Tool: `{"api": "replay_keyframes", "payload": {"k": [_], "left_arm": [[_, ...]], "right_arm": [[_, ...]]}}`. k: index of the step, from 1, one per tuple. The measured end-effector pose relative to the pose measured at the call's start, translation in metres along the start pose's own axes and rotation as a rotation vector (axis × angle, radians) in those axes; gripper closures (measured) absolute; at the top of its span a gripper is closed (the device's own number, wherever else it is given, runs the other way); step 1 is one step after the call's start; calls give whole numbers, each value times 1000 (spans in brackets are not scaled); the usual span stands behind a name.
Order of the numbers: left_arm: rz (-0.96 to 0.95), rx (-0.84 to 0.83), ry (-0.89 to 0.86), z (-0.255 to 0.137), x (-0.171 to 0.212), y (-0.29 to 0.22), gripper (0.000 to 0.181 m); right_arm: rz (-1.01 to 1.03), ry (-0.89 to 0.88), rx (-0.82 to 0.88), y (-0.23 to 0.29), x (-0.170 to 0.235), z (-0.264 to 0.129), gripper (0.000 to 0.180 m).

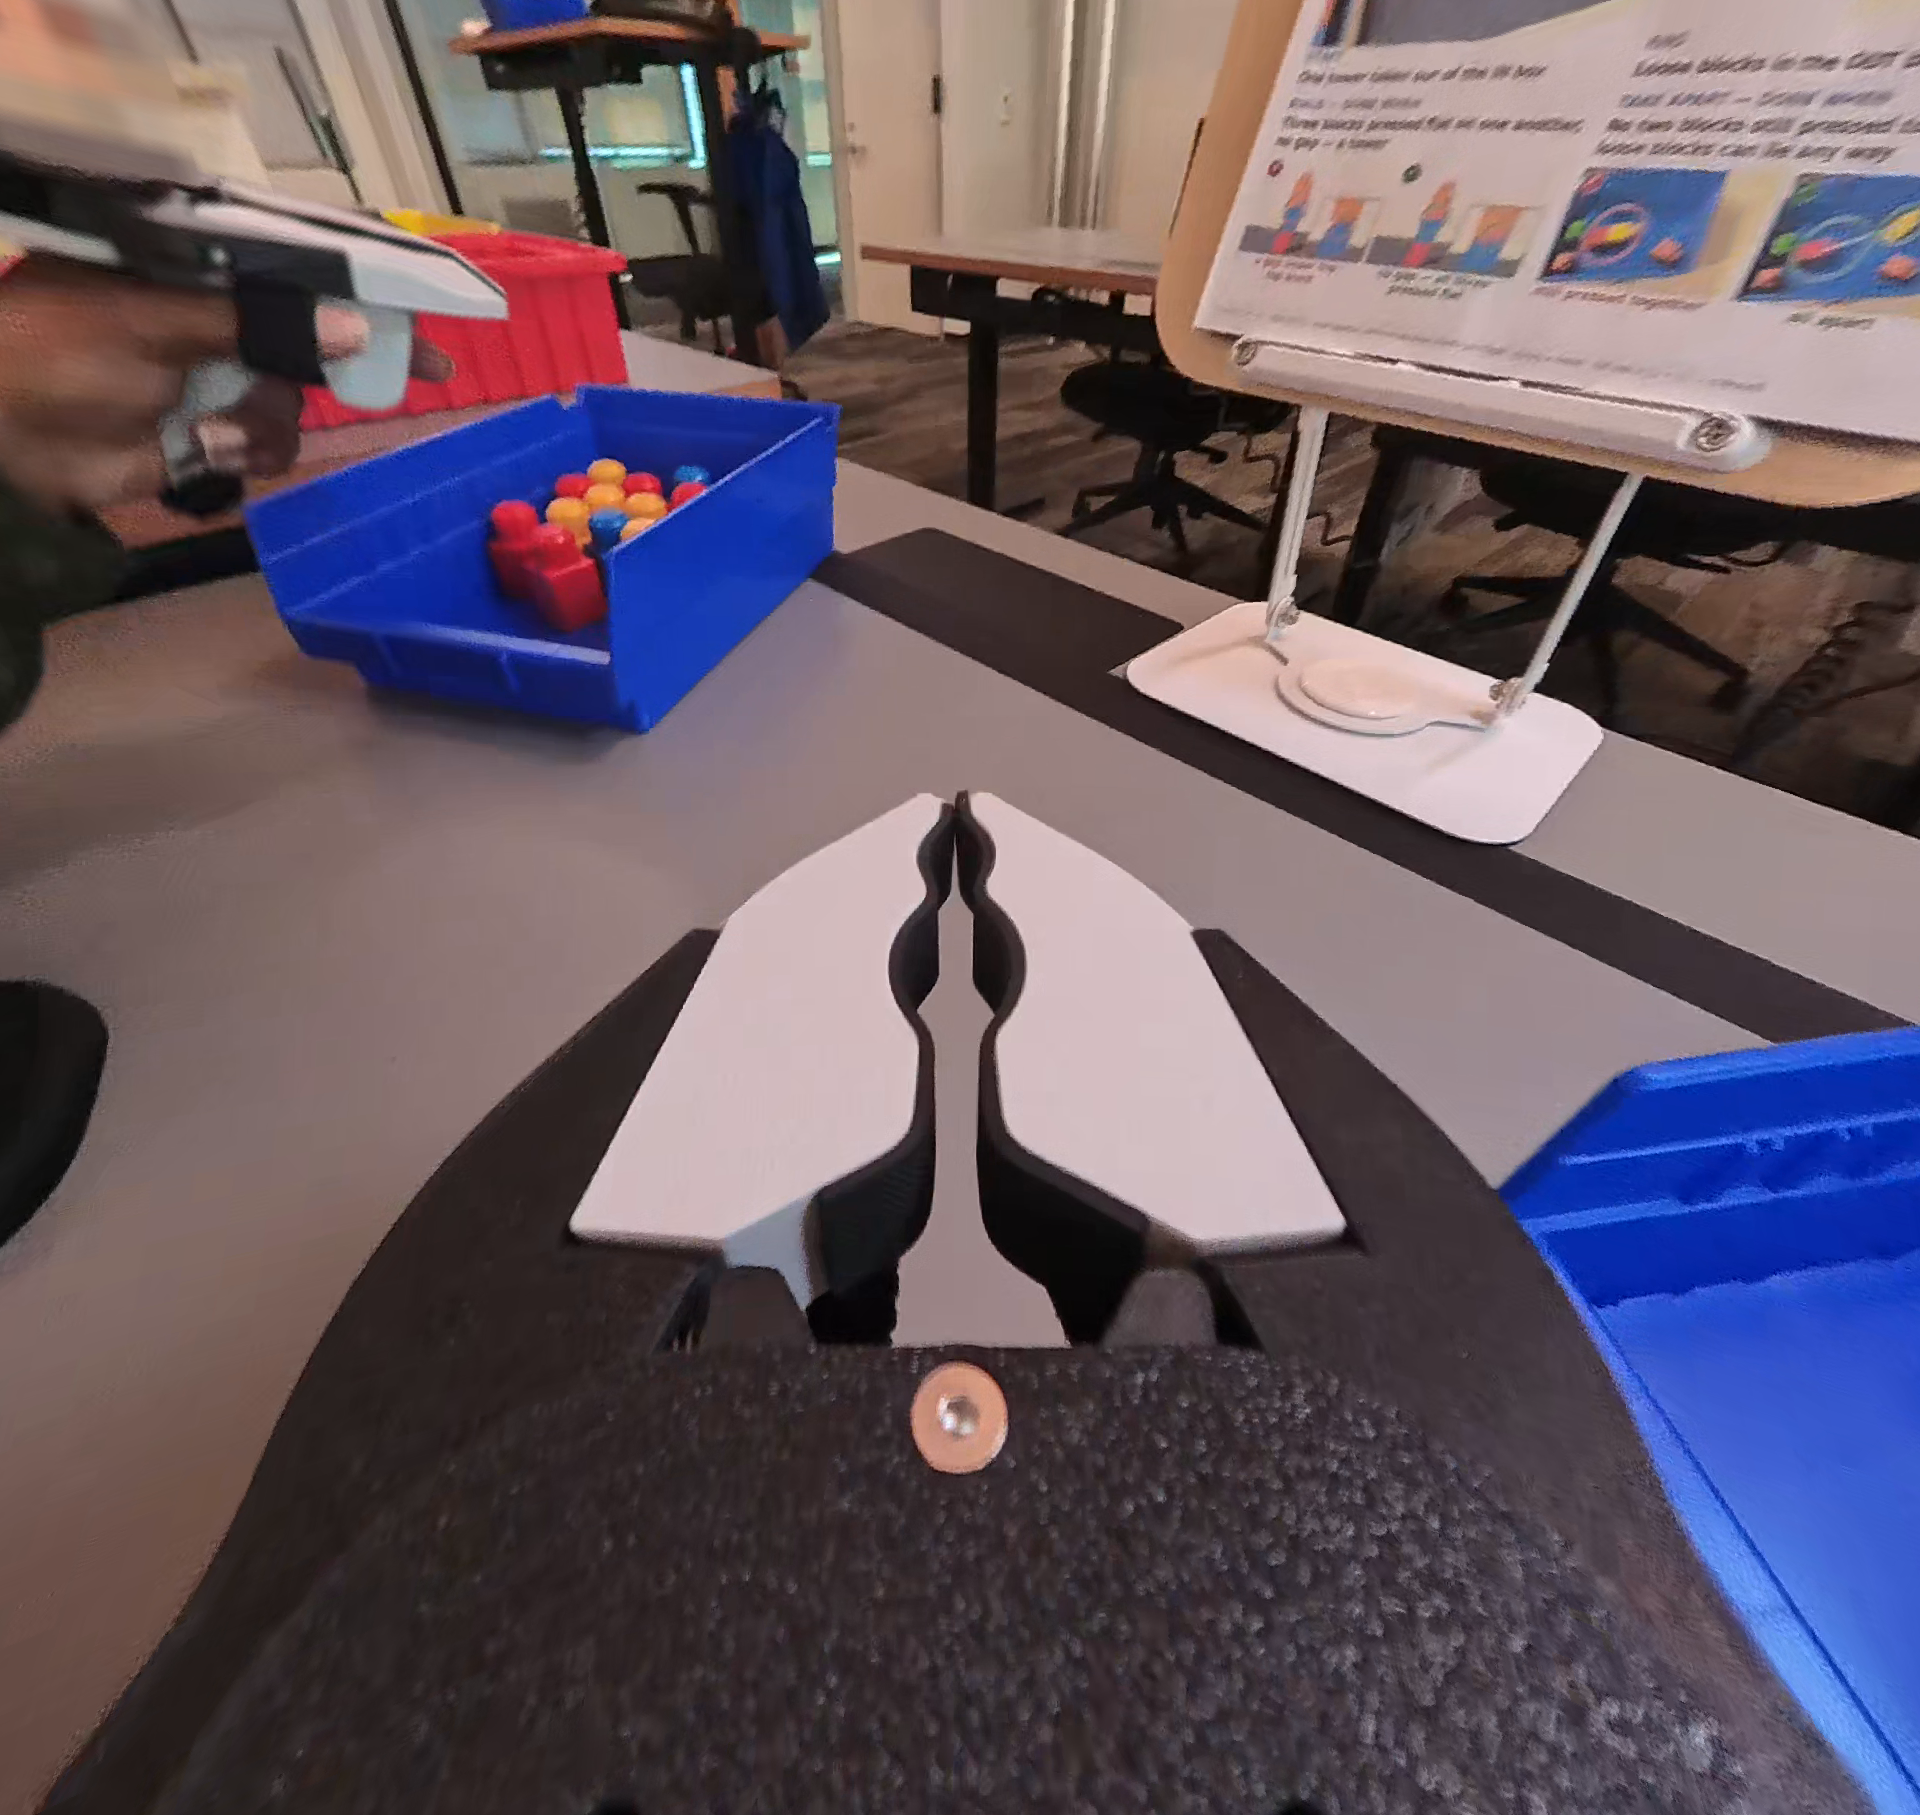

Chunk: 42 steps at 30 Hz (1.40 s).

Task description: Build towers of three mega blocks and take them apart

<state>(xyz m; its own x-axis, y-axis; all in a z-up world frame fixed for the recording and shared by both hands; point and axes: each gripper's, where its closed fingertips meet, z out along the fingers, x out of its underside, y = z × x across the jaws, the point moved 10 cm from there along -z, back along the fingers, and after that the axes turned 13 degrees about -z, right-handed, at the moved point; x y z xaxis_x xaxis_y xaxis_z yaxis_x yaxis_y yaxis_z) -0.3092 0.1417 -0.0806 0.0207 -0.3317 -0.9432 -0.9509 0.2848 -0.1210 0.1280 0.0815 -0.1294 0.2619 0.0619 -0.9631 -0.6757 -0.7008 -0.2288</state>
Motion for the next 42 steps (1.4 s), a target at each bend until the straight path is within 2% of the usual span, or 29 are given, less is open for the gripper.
{"api": "replay_keyframes", "payload": {"k": [3,7,10,12,16,19,21,25,27,29,34,36,38,42], "left_arm": [[39,-153,289,11,-4,43,147],[31,-203,671,43,12,73,136],[37,-245,885,64,31,83,128],[31,-286,958,76,42,88,128],[117,-369,1073,90,60,92,140],[194,-315,998,84,43,76,144],[243,-194,886,68,19,45,144],[400,263,712,21,-12,-58,145],[525,446,699,2,-4,-111,145],[643,571,714,-8,16,-157,145],[822,742,770,-6,72,-234,145],[851,787,792,-2,85,-251,145],[891,787,808,3,93,-258,145],[814,830,778,8,94,-254,147]], "right_arm": [[4,-12,-2,-4,1,0,179],[44,-11,-20,-5,10,0,179],[22,9,-18,-5,15,-2,179],[33,4,-21,-6,16,-3,179],[36,8,-28,-7,19,-4,179],[25,6,-41,-6,20,-4,179],[5,-5,-60,-4,19,-4,179],[-6,-17,-238,11,16,3,176],[-36,-8,-335,25,14,8,165],[-96,36,-410,42,12,14,145],[-308,135,-539,87,14,20,116],[-353,185,-580,98,19,24,116],[-400,219,-616,102,26,24,135],[-383,259,-657,95,36,22,142]]}}
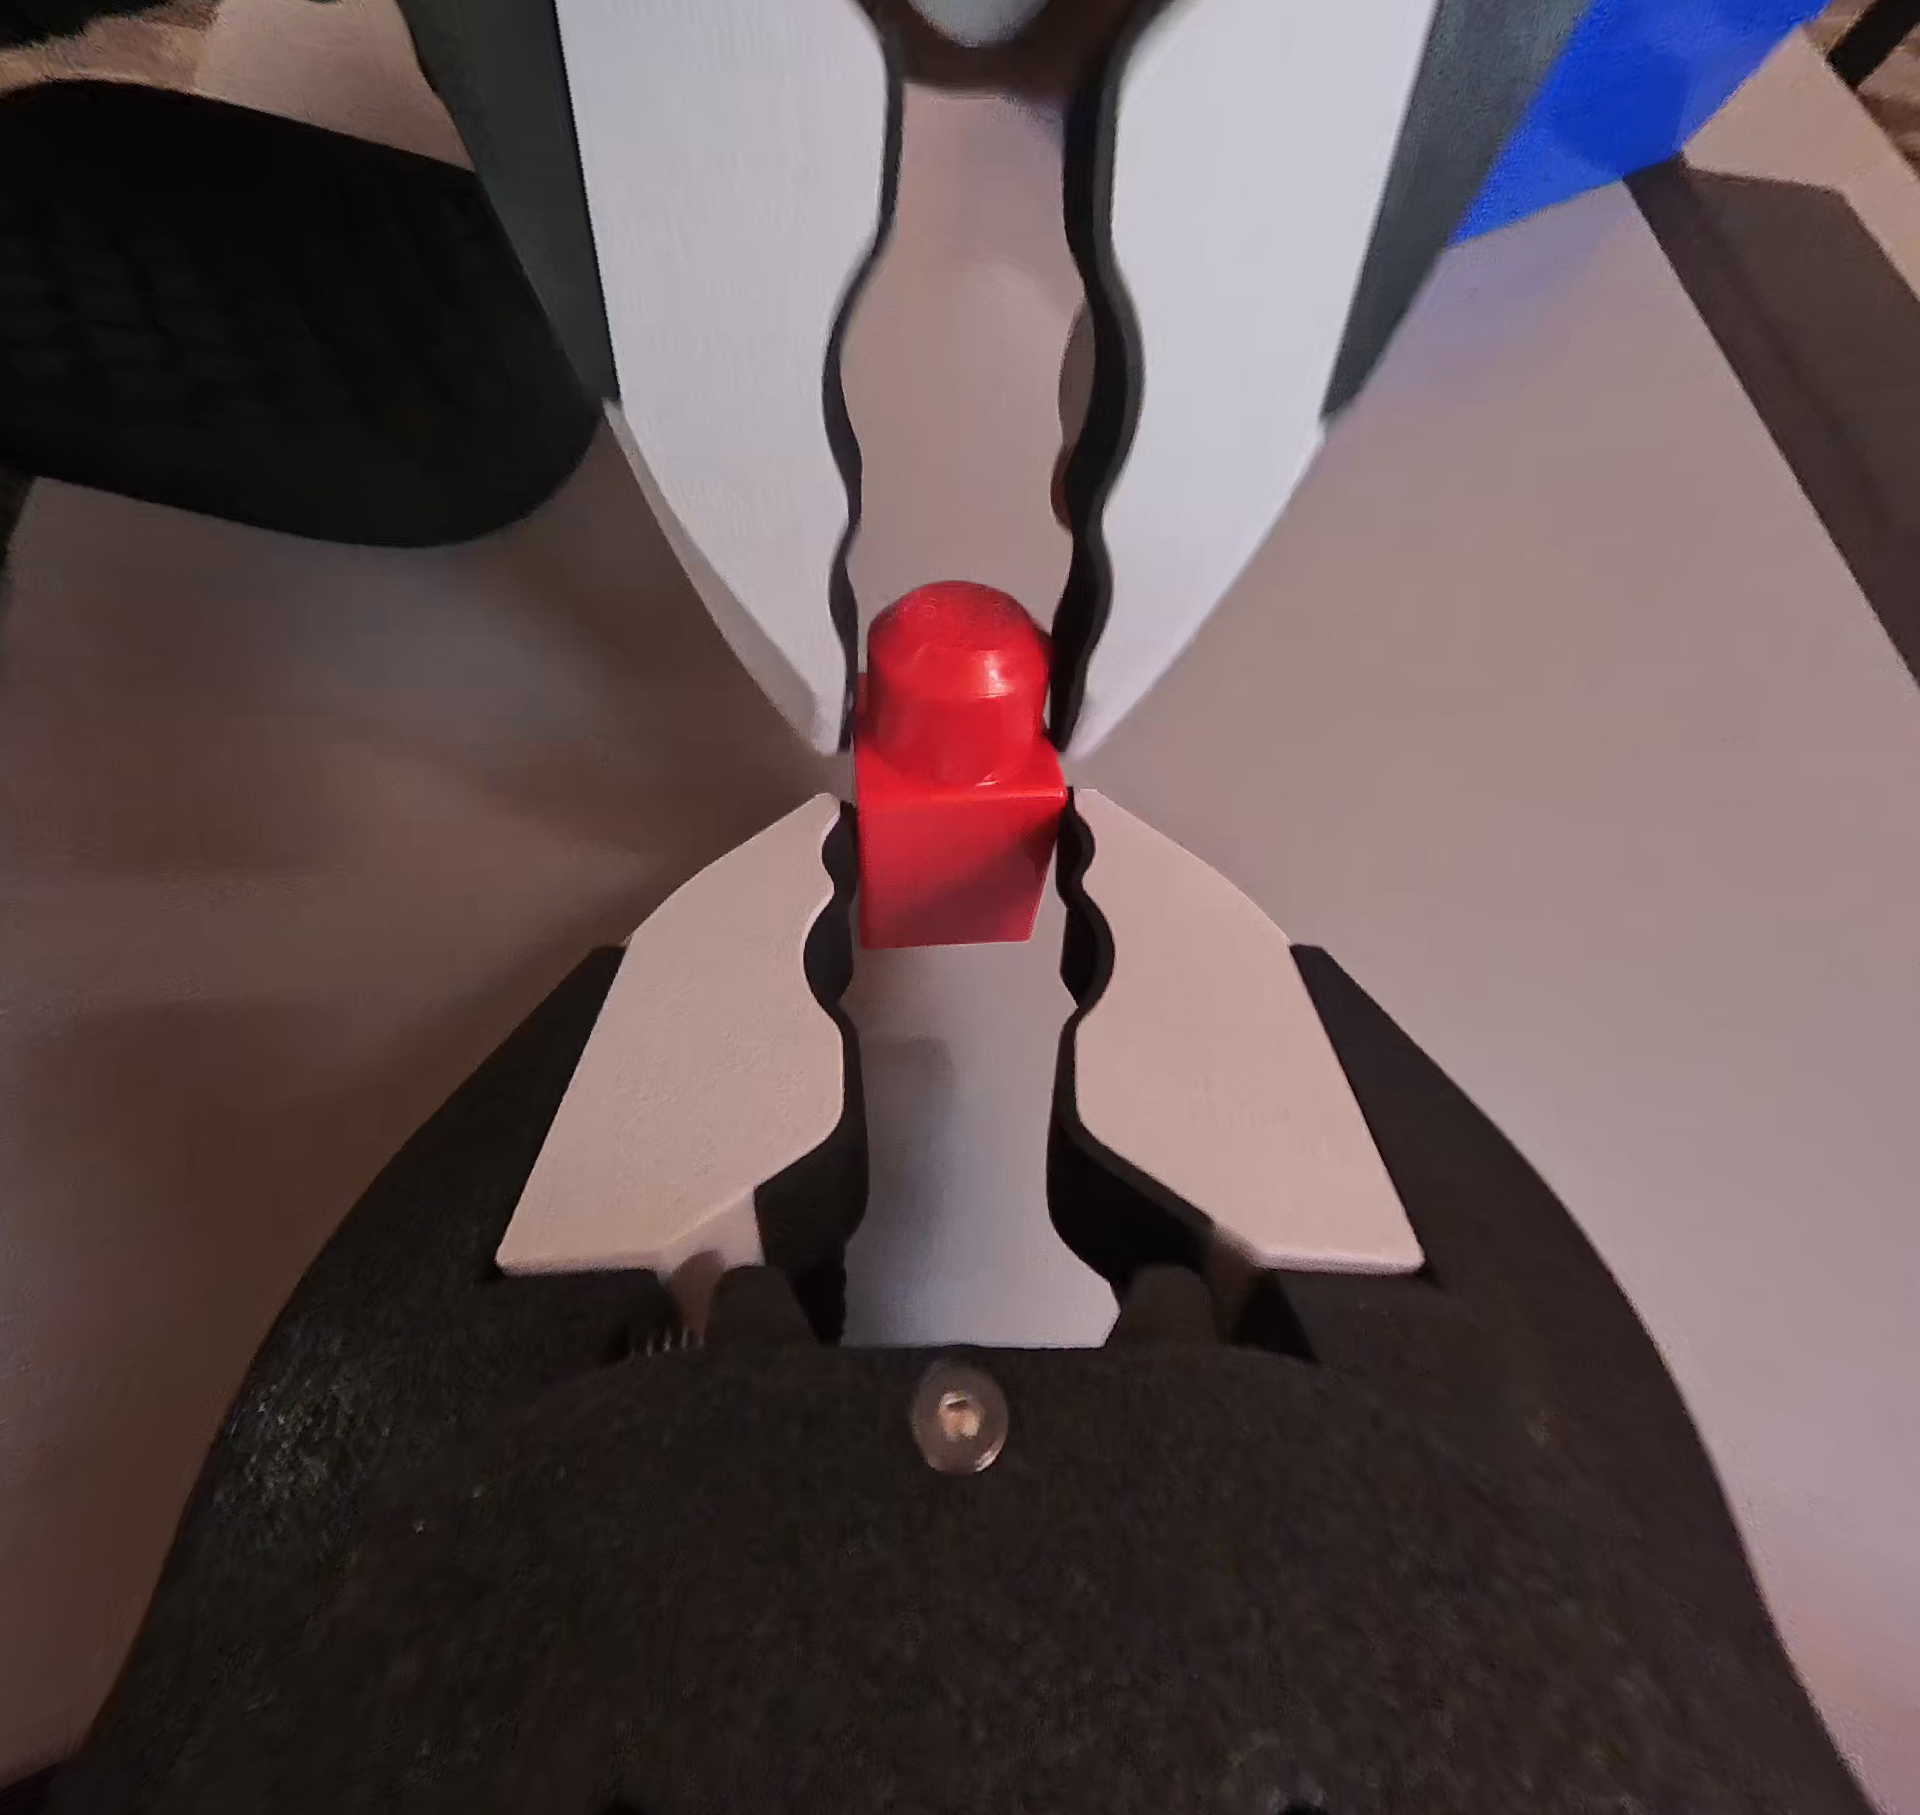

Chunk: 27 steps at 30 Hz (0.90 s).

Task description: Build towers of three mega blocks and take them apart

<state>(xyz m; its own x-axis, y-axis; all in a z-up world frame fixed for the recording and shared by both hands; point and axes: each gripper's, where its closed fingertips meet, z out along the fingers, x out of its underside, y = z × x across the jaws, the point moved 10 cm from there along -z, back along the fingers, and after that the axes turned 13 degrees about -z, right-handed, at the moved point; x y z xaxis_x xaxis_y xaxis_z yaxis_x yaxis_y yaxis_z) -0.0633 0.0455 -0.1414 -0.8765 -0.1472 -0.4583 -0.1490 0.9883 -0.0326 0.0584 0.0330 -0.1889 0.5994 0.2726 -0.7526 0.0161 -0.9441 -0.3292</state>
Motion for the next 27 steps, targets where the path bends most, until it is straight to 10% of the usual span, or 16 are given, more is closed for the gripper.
{"api": "replay_keyframes", "payload": {"k": [6,13,27], "left_arm": [[-242,-258,-373,-81,32,56,141],[-836,-663,-723,-177,171,164,136],[-1135,-835,-161,-82,242,229,138]], "right_arm": [[117,50,113,-22,29,-6,142],[254,25,154,-43,60,-29,142],[243,114,175,-43,68,-25,131]]}}
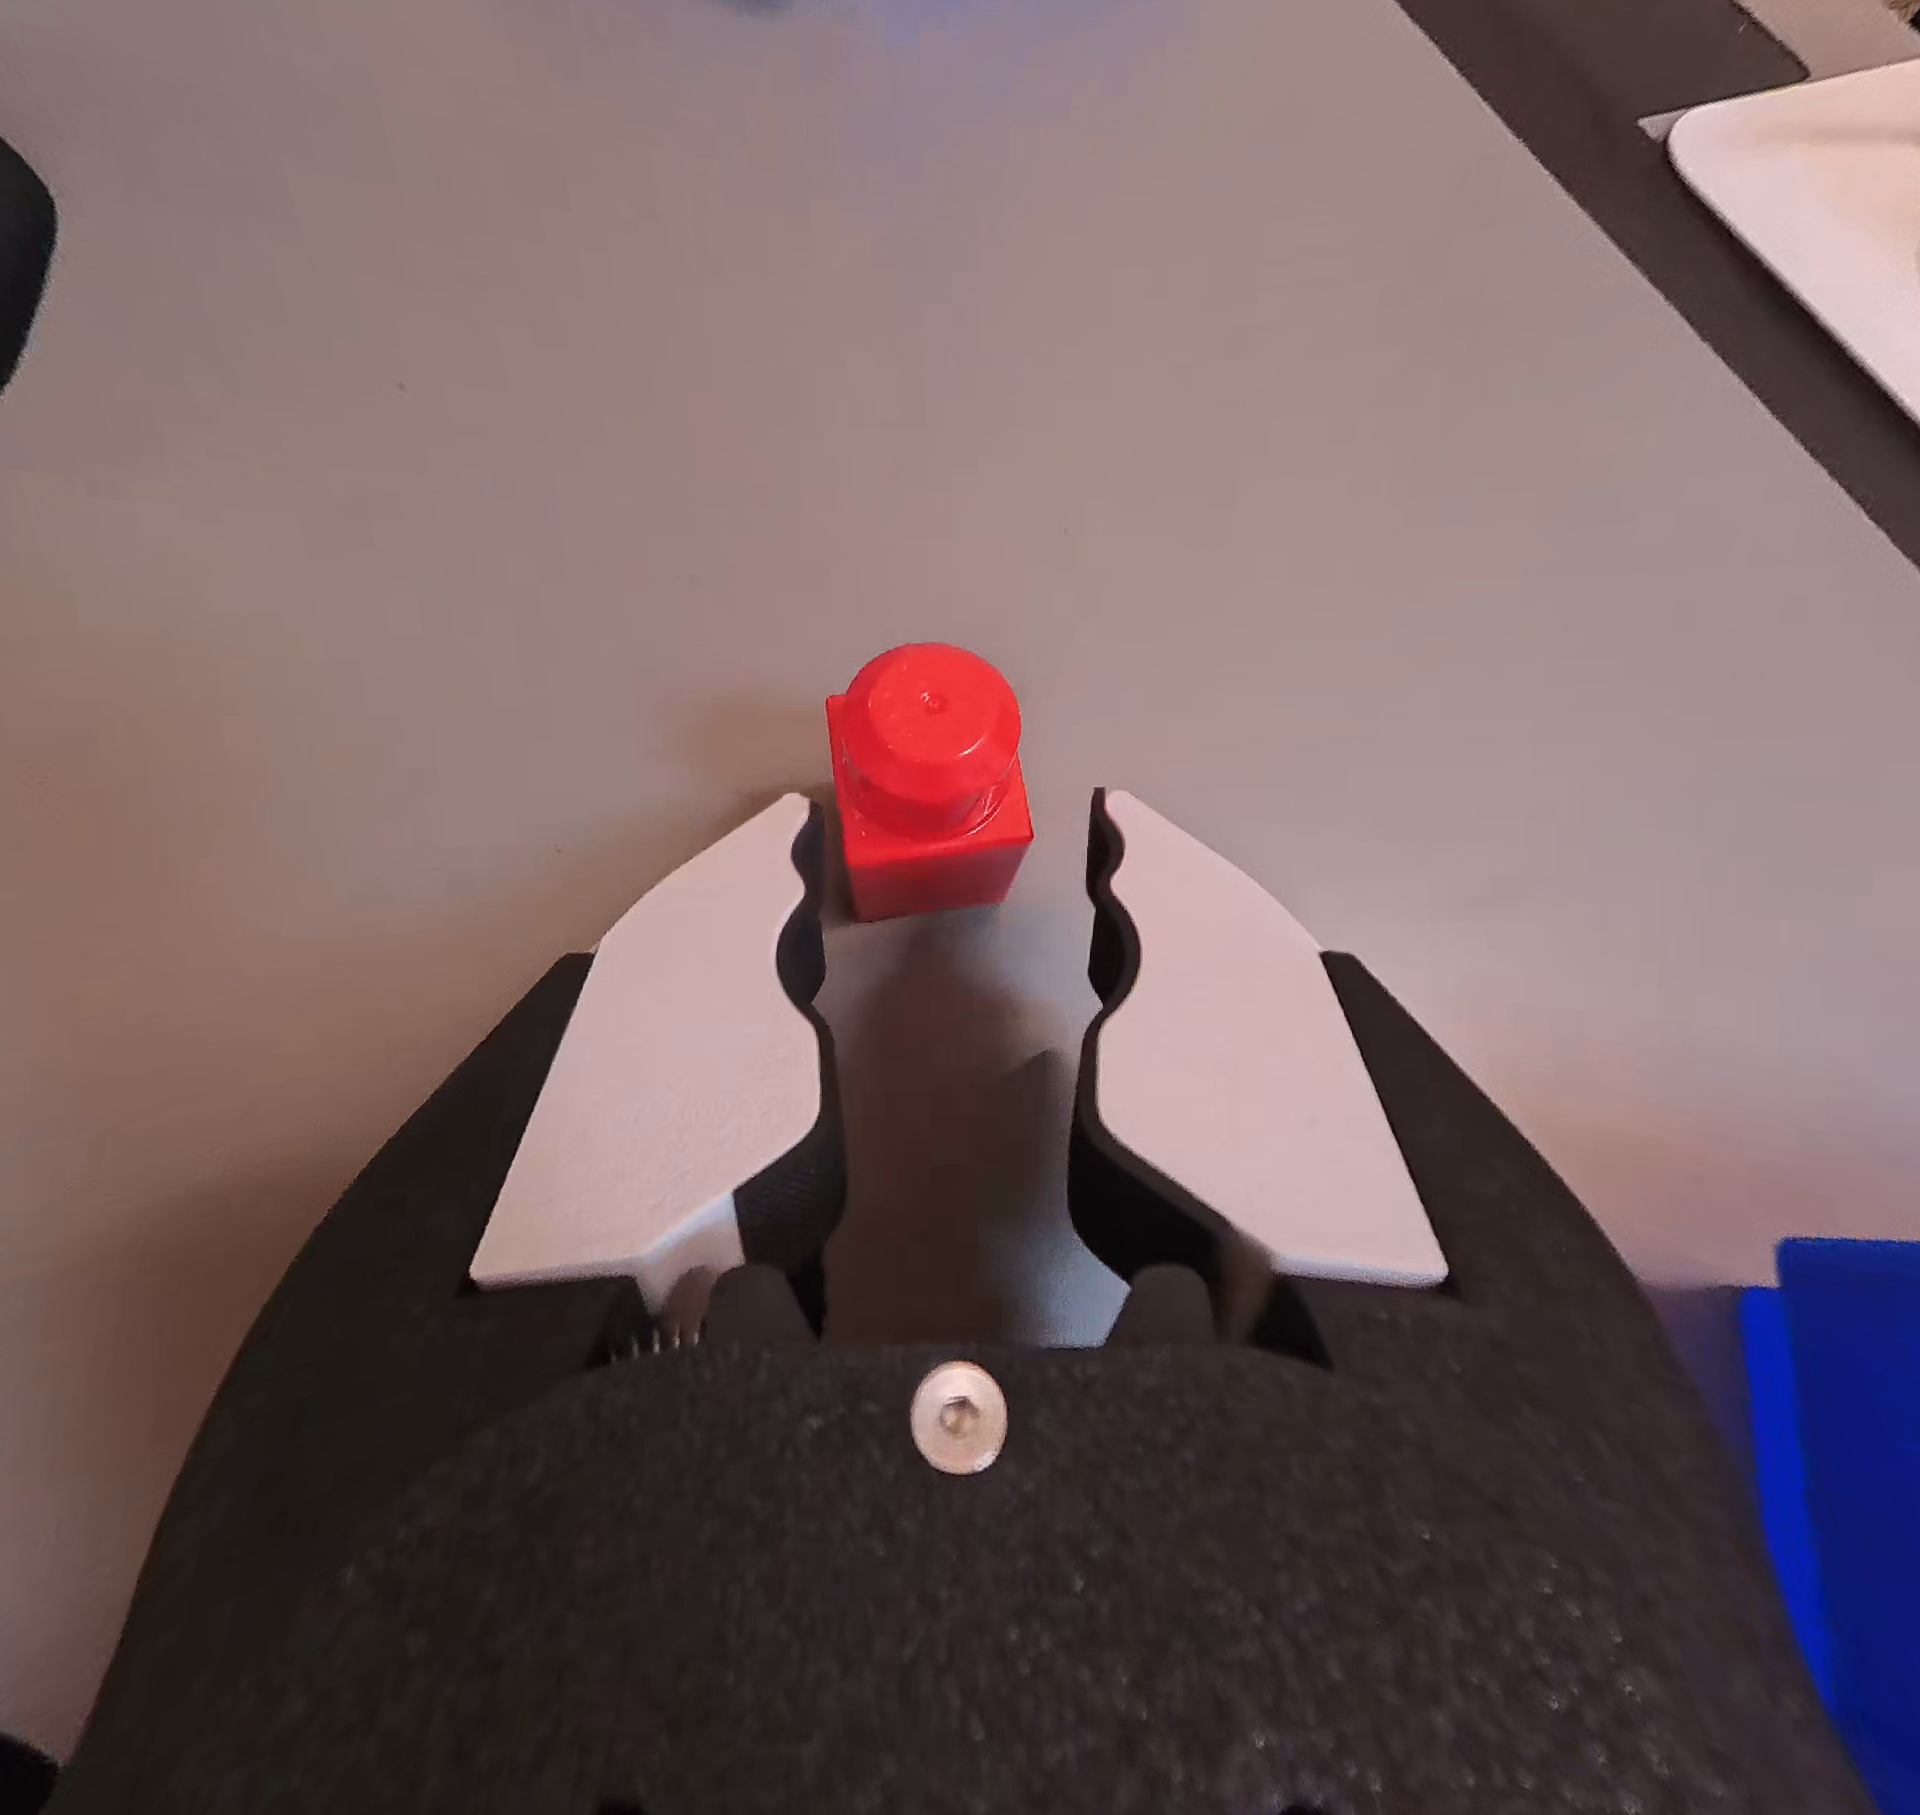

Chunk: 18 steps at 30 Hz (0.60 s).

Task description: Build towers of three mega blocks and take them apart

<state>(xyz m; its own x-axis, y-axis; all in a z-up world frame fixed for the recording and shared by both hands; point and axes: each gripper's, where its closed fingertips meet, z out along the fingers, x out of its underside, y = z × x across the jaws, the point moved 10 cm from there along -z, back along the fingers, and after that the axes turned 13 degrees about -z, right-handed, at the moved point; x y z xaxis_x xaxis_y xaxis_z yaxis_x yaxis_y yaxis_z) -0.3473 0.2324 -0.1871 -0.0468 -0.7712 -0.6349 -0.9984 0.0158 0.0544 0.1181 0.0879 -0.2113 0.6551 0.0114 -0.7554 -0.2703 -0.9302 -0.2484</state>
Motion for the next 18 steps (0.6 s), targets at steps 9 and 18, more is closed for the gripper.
{"api": "replay_keyframes", "payload": {"k": [9,18], "left_arm": [[59,86,-200,-48,-9,-19,145],[567,814,-282,-164,41,-168,146]], "right_arm": [[-13,-73,77,-4,-8,-12,131],[0,-236,88,1,-28,-25,131]]}}
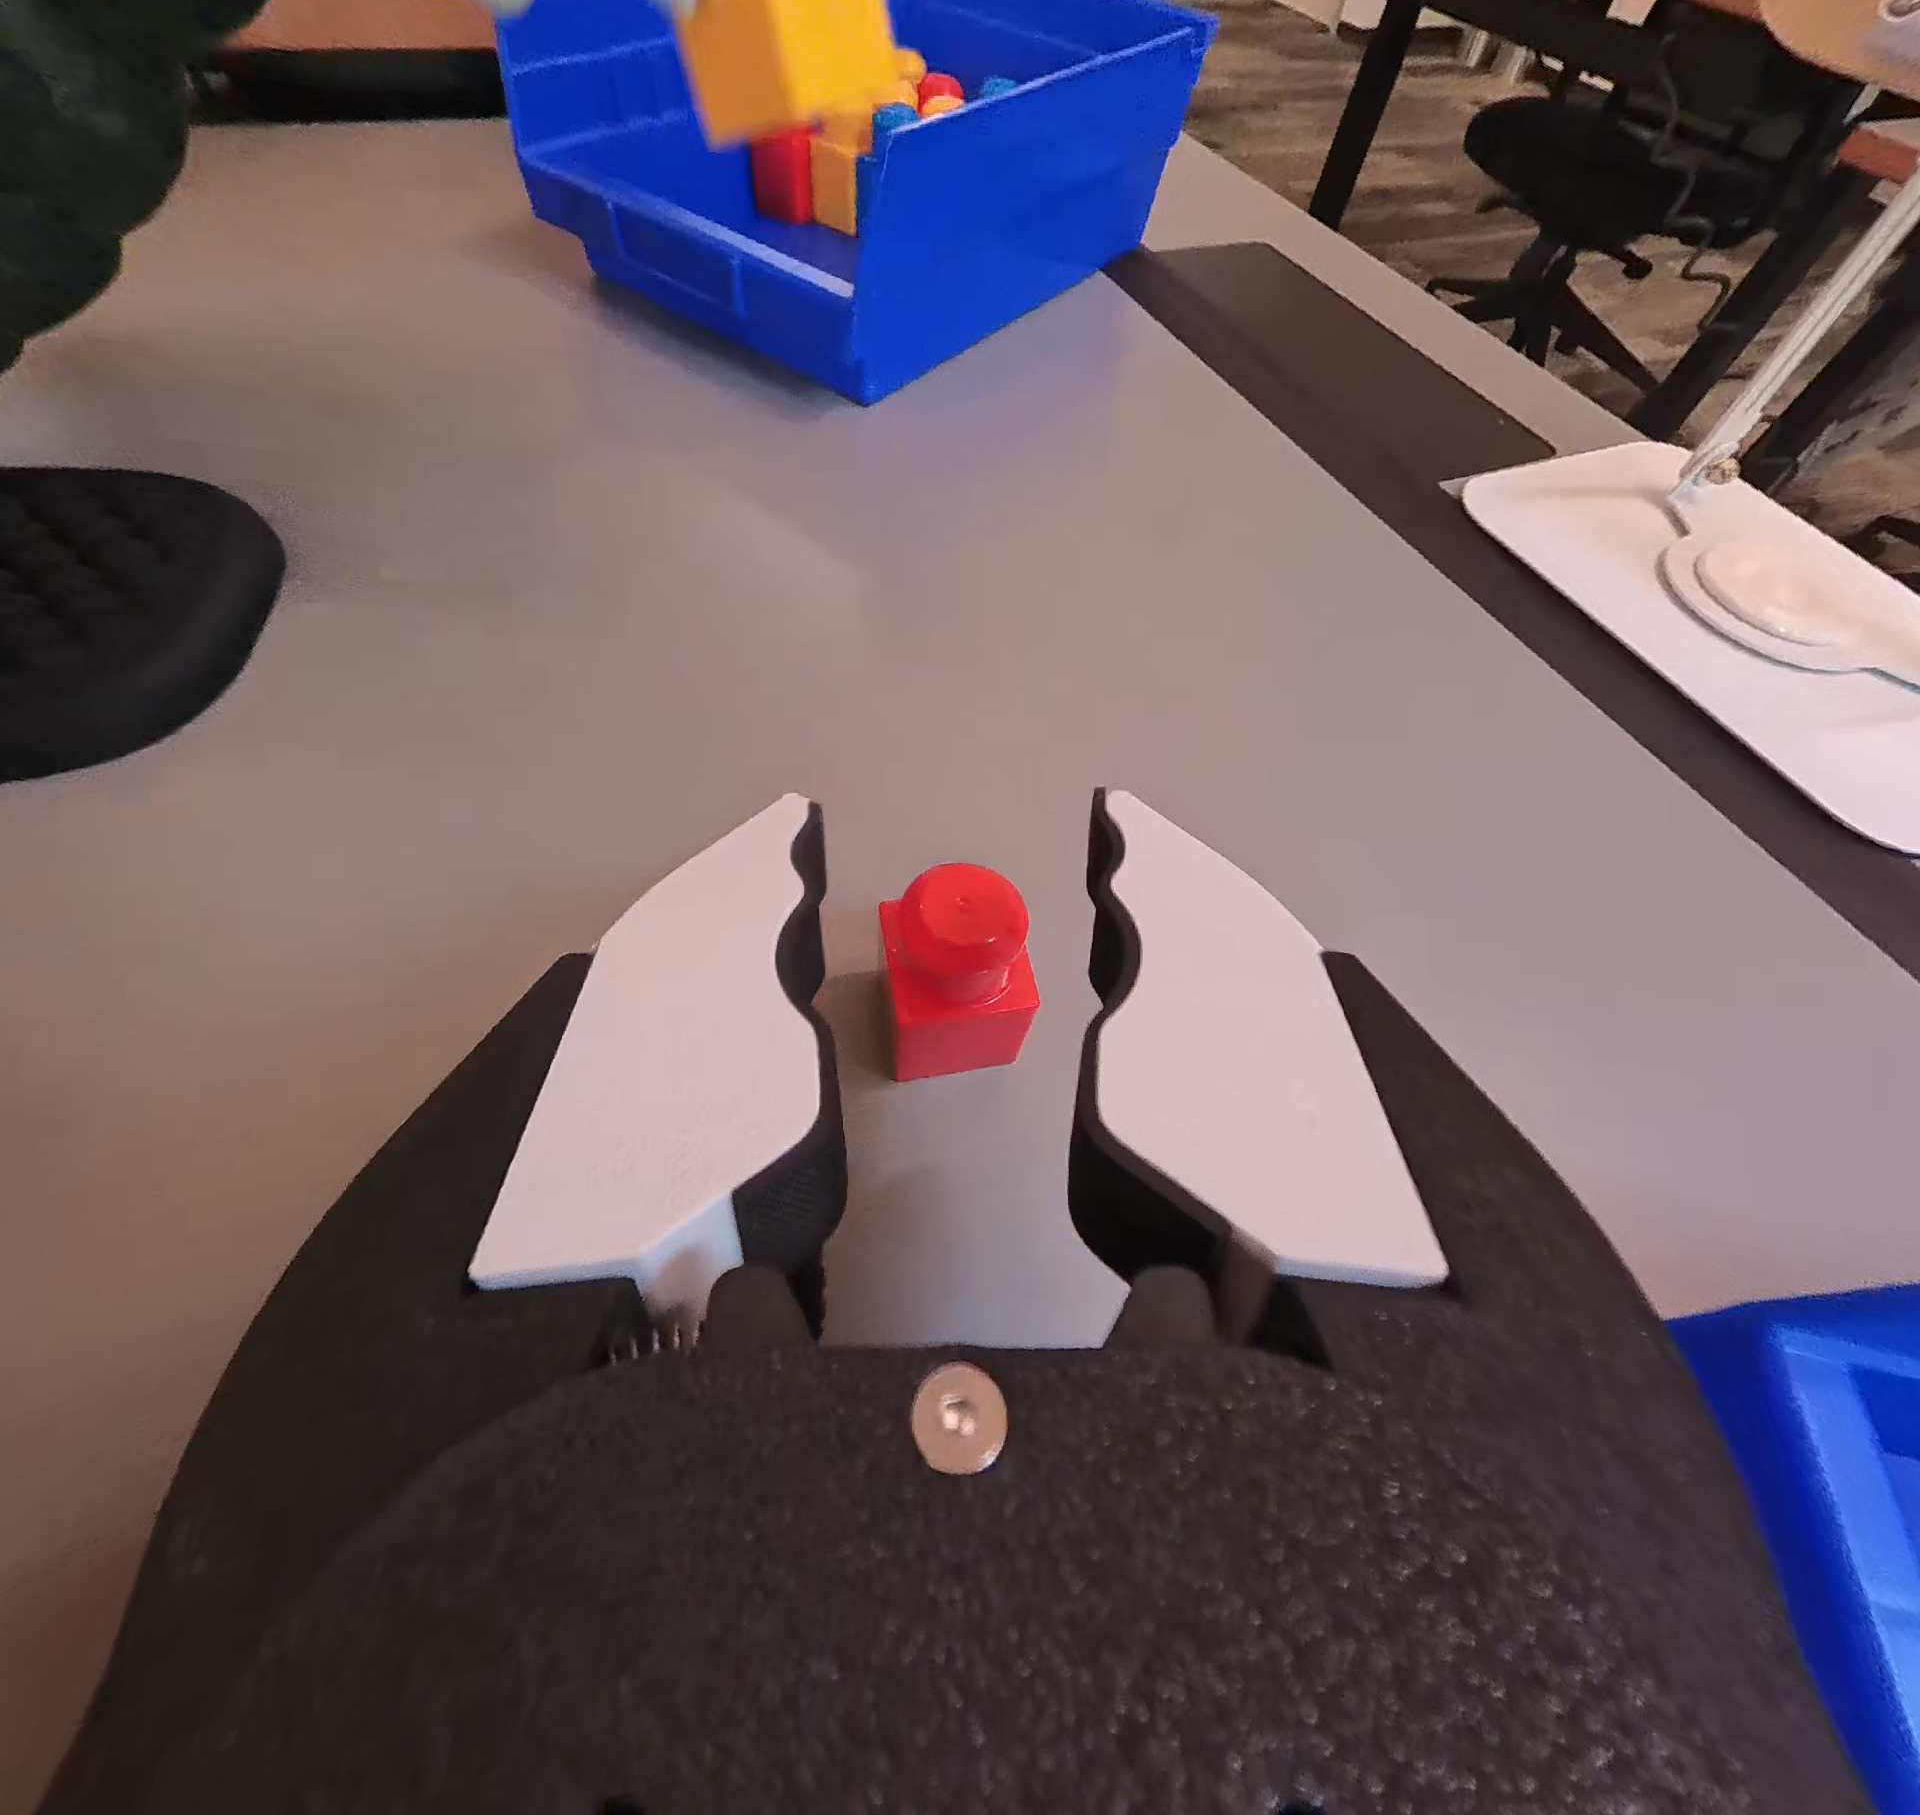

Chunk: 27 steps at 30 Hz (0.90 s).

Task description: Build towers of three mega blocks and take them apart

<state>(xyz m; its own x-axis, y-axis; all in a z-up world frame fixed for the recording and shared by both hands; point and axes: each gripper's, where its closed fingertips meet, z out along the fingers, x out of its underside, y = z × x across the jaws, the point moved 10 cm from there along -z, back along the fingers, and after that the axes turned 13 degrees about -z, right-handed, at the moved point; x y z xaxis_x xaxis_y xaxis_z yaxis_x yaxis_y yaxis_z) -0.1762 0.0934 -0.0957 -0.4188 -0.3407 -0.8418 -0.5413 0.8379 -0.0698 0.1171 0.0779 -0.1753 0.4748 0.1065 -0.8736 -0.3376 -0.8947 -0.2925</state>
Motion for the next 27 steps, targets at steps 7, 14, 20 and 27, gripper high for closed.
{"api": "replay_keyframes", "payload": {"k": [7,14,20,27], "left_arm": [[101,252,293,95,46,-43,146],[40,200,151,70,36,-21,127],[-225,-233,-236,-37,13,78,139],[-549,-533,-55,-49,77,189,132]], "right_arm": [[33,60,-102,0,9,-2,117],[13,140,-139,2,20,2,115],[17,150,-138,1,21,5,115],[10,148,-126,1,20,4,115]]}}
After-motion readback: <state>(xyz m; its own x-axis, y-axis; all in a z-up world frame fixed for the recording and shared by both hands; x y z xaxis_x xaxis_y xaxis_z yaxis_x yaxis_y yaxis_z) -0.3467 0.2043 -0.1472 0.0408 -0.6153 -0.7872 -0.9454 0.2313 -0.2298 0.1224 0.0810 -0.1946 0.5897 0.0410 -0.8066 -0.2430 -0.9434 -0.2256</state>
